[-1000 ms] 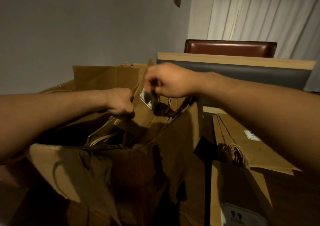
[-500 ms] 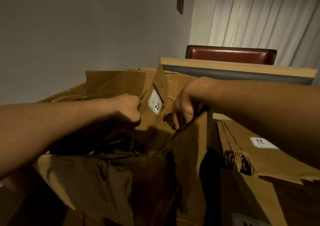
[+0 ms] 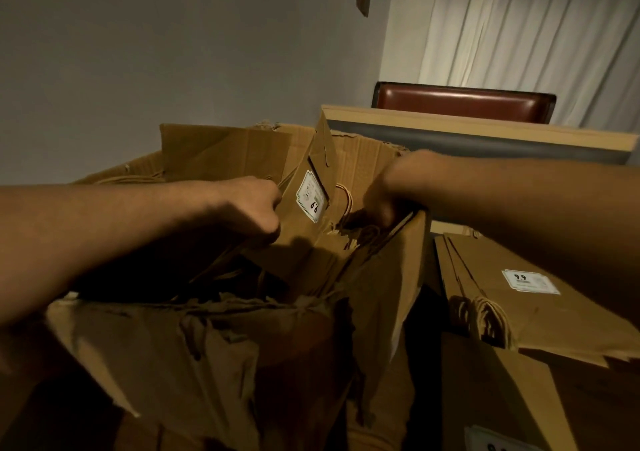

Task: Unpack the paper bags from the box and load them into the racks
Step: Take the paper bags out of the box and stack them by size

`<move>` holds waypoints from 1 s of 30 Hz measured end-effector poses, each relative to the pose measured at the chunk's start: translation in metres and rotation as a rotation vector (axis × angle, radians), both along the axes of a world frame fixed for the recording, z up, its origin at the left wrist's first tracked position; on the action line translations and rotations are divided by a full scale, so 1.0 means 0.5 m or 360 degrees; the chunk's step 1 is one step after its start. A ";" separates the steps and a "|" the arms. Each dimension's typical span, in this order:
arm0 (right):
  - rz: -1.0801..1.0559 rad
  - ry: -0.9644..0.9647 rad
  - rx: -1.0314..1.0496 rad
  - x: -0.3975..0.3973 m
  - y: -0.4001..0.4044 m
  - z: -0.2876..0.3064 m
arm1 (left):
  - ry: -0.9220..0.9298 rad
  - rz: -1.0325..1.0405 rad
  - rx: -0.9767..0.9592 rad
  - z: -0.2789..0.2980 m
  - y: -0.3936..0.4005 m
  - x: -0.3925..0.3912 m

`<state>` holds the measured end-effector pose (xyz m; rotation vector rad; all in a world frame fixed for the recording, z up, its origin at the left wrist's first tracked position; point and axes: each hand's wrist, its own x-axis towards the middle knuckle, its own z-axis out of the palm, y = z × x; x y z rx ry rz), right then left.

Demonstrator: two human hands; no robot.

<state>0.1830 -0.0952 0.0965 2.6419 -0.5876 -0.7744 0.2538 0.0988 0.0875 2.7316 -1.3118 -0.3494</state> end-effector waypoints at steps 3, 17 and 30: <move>-0.0071 -0.0096 -0.0283 -0.007 -0.001 0.000 | 0.0010 -0.0019 0.0005 -0.002 -0.003 -0.001; -0.0406 -0.0697 0.1503 -0.049 -0.058 0.162 | -0.0041 0.0129 -0.0175 0.009 0.006 -0.013; 0.0540 -0.1205 0.0557 -0.172 0.000 0.298 | 0.0694 0.0271 -0.1049 0.104 0.053 -0.078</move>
